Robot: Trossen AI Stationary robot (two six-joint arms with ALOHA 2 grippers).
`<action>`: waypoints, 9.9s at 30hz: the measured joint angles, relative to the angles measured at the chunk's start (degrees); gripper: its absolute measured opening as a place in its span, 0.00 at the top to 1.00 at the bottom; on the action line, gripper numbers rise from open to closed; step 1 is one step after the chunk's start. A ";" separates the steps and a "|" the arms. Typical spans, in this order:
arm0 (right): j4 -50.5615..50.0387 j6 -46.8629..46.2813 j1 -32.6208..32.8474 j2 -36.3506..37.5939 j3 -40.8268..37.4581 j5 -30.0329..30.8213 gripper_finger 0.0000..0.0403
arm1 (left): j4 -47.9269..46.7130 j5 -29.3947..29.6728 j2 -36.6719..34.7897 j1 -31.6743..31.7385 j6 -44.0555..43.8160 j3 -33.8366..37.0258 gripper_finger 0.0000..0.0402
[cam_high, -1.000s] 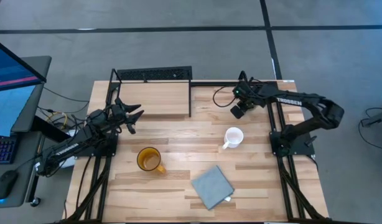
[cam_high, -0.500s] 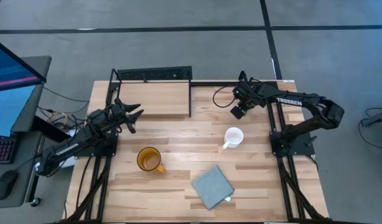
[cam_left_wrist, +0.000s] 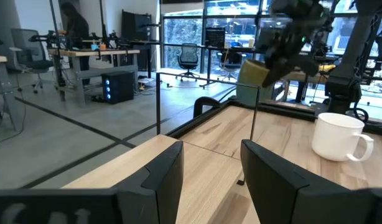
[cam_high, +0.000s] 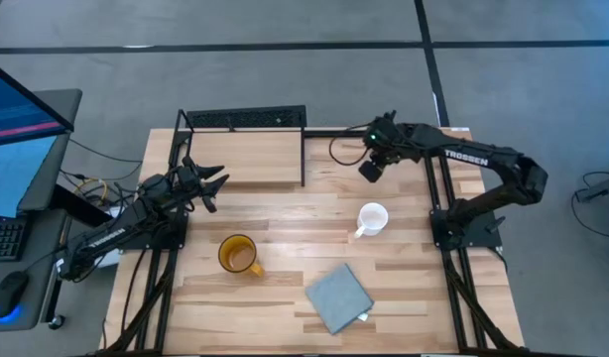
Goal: Stack small to large cups/mugs on shelf
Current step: Put the green mug on the shelf
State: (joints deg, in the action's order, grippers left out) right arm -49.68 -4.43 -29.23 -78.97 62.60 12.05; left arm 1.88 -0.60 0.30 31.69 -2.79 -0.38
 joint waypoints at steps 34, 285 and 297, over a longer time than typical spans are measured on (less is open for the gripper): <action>0.30 -2.64 29.89 -17.64 24.57 -9.58 0.88 | 0.01 -0.03 0.22 0.01 -1.18 0.00 0.62; 48.01 7.91 22.70 69.29 -55.00 6.29 0.58 | -6.21 -12.91 57.02 -11.29 -4.76 -36.14 0.36; 47.99 7.93 22.68 69.29 -55.00 6.30 0.58 | -24.99 -4.61 73.89 -17.24 -5.44 -54.32 0.36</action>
State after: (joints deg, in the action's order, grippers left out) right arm -1.69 3.51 -6.55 -9.67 7.60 18.35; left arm -23.11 -5.21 74.19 14.45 -8.23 -54.71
